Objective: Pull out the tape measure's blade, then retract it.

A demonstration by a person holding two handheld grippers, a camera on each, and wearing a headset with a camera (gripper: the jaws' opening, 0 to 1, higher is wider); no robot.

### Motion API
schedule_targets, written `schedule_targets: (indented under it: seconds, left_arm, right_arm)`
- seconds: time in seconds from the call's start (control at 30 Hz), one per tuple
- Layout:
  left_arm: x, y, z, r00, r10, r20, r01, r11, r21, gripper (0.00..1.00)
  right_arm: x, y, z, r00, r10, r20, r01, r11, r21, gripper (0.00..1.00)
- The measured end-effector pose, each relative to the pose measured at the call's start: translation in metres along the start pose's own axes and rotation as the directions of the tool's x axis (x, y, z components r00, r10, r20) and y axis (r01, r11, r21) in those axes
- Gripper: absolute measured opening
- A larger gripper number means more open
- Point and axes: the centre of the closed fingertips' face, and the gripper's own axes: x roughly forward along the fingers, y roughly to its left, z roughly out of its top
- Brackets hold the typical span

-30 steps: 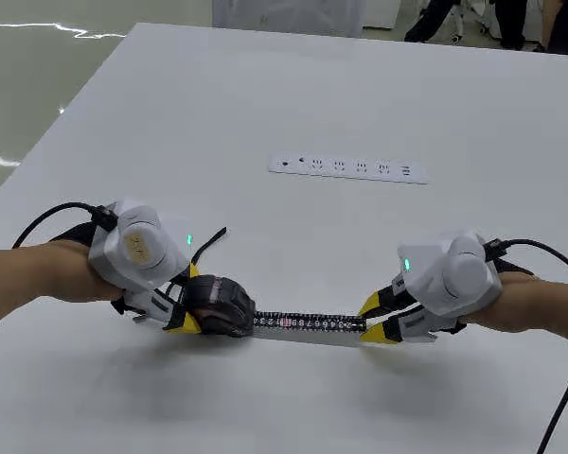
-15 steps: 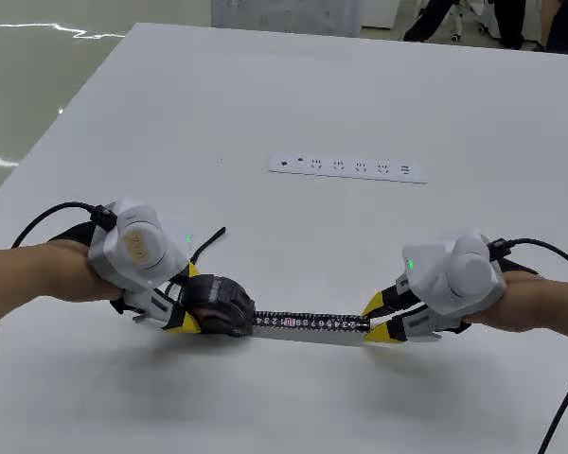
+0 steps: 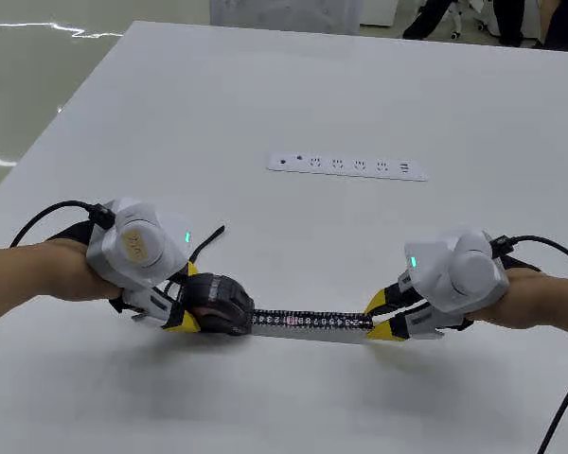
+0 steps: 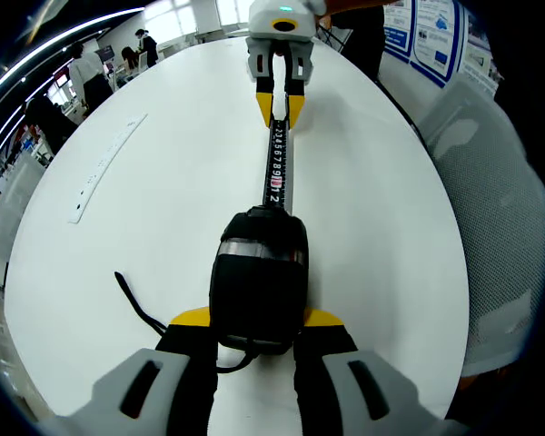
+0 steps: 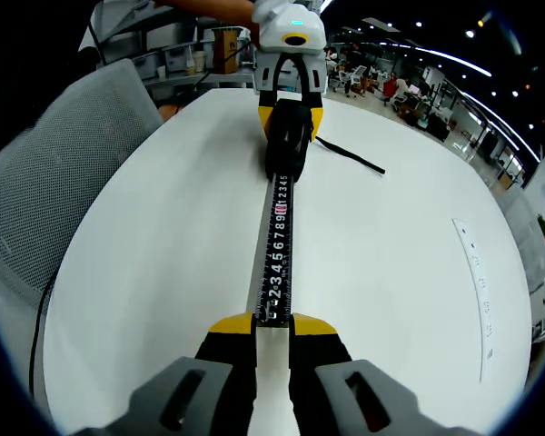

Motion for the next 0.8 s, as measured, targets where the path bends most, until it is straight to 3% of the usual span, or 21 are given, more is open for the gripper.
schedule_targets:
  seconds: [0.8]
  left_arm:
    - [0.001, 0.0011, -0.0001, 1.0, 0.001, -0.002, -0.001, 1.0, -0.001, 0.27]
  right_arm:
    - [-0.003, -0.0001, -0.0046, 1.0, -0.001, -0.008, 0.001, 1.0, -0.001, 0.11]
